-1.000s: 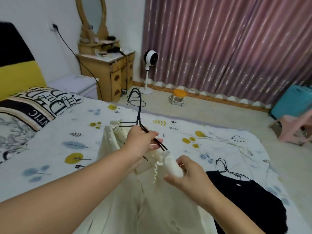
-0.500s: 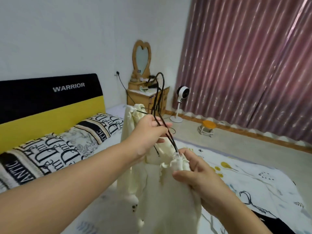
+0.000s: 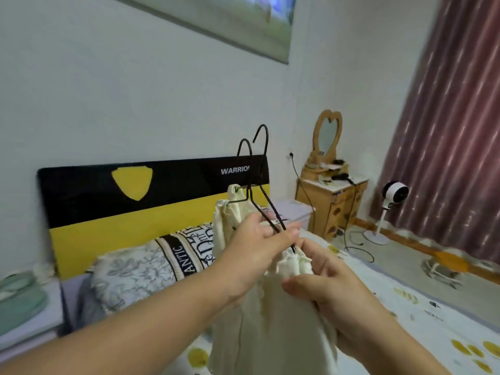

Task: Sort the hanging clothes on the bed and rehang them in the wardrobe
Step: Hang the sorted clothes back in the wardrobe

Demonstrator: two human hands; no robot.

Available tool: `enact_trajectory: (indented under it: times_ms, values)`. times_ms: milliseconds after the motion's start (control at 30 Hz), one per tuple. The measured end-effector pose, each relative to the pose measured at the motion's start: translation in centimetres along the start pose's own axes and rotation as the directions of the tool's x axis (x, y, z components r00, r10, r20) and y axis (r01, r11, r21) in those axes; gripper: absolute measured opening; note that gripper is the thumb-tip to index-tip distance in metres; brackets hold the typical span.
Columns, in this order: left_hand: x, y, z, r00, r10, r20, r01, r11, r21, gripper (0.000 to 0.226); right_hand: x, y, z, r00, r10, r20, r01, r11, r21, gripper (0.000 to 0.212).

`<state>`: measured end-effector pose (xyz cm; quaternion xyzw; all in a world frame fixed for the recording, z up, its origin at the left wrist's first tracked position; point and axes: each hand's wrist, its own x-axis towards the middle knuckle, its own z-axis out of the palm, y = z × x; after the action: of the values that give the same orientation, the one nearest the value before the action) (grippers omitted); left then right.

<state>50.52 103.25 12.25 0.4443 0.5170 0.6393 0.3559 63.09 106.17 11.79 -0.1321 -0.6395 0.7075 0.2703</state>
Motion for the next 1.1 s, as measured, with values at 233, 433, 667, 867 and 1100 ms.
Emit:
enact_trajectory:
  times_ms: [233,433,667,867,1100]
  values:
    - [-7.4,3.4,-13.5,0.986,0.072,-0.151,-0.073,0.997,-0.004,0.022,3.6,1.7,13.2,0.977,0.027,0.209,-0.038,0.998,0.048,0.046]
    - [-13.7,5.4,-24.5,0.937,0.069,-0.342,-0.068,0.998,0.016,0.019,6.3,4.3,23.6,0.944,0.045,0.326,-0.076,0.994,0.084,0.026]
    - [-20.5,6.6,-34.9,0.798,0.070,-0.599,-0.057,0.998,0.041,0.044,10.3,7.5,33.9,0.860,0.048,0.508,-0.070,0.997,0.024,0.015]
    - [-25.7,7.4,-42.1,0.636,0.099,-0.765,0.010,0.991,0.136,0.047,14.5,10.2,41.5,0.762,0.064,0.645,-0.125,0.991,0.049,0.022]
    - [-29.1,8.2,-48.4,0.344,0.122,-0.931,0.065,0.986,0.154,0.039,20.7,12.6,49.0,0.533,0.051,0.845,-0.135,0.990,0.025,0.020]
